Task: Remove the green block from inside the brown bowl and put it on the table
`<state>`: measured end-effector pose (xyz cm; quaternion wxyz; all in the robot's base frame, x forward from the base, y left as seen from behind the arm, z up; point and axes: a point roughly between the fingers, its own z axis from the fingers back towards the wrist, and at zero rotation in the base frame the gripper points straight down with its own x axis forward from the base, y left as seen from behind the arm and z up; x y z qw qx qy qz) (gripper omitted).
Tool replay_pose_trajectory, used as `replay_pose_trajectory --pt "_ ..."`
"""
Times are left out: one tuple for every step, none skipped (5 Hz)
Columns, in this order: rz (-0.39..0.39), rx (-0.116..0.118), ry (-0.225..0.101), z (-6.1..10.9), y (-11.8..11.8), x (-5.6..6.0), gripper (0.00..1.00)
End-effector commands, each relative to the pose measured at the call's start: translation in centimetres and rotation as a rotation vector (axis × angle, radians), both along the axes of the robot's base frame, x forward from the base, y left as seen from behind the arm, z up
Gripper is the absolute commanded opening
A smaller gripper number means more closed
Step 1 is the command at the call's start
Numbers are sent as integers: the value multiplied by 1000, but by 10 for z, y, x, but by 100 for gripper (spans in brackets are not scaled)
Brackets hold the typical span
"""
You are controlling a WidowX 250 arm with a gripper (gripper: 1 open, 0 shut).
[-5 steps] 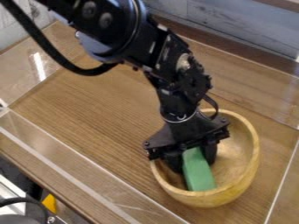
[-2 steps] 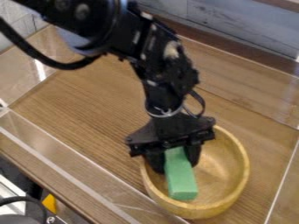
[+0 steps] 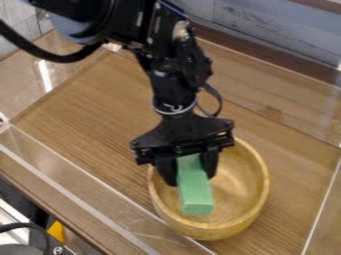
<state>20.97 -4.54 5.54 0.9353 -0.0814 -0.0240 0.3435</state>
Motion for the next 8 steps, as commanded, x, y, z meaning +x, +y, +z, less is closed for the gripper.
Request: replay_pose_trajectory --pt "-37 -4 -49 12 -15 9 0" --pt "-74 -6 -51 14 -30 9 0" --pt "-67 -8 -52 16 -27 4 0" --pt "-57 -7 -52 18 -24 -1 0" --pt "-66 -7 -53 16 -27 1 0" --pt "-75 -7 -53 15 -31 3 0" --pt "-91 -7 -54 23 -34 4 0" --pt "-109 -8 -54 31 -36 4 0"
